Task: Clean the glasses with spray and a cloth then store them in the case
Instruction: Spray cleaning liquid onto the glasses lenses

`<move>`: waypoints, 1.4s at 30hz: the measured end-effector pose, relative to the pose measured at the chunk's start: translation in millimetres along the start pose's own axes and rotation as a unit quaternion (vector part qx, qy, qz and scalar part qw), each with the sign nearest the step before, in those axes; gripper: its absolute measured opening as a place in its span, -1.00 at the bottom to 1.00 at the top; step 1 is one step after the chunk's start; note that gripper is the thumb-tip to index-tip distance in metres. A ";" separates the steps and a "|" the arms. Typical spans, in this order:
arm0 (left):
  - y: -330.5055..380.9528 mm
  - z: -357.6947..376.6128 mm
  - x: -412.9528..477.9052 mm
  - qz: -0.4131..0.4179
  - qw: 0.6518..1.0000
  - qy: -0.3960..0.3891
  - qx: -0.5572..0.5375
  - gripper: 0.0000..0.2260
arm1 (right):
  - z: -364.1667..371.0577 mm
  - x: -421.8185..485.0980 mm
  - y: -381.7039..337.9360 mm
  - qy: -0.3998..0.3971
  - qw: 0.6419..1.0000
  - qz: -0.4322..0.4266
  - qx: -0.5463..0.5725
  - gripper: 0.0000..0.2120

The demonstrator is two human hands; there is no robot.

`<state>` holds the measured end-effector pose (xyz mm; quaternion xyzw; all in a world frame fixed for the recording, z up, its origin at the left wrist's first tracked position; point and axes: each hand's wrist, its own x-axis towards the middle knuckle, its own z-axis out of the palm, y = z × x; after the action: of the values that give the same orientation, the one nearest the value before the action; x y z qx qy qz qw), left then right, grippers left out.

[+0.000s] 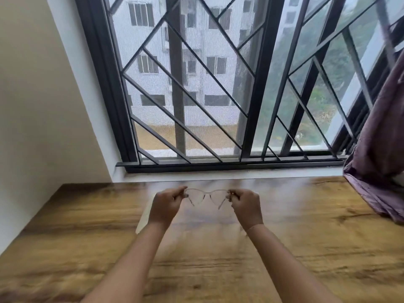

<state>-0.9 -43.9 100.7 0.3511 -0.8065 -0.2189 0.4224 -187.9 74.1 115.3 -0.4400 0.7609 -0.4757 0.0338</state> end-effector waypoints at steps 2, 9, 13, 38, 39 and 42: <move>5.1 -3.2 5.8 0.001 1.000 -0.001 -0.019 -0.75 | -4.0 6.2 -6.4 -0.009 1.000 0.012 0.019 -0.81; 23.6 -7.6 15.1 -0.018 0.997 0.053 -0.055 -0.86 | -15.2 -0.8 -5.6 0.106 0.993 -0.022 0.042 -0.70; 22.0 -2.7 14.9 -0.018 0.996 0.072 -0.056 -0.88 | -11.1 -17.6 23.2 0.229 0.972 0.035 0.050 -0.39; 23.4 7.3 13.7 -0.035 0.992 0.117 -0.031 -0.90 | -52.0 -34.7 -7.5 -0.269 0.641 0.069 0.715 -0.79; 23.7 7.3 13.0 -0.033 0.992 0.117 -0.030 -0.90 | -54.6 -36.5 -10.4 -0.255 0.670 0.071 0.694 -0.75; 23.8 7.8 11.8 -0.036 0.992 0.114 -0.033 -0.89 | -56.9 -36.6 -15.6 -0.276 0.661 0.095 0.691 -0.28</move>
<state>-21.1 -36.7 118.1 0.3886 -0.7325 -0.2187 0.5144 -182.4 136.8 144.6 -0.3264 0.2064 -0.7160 0.5816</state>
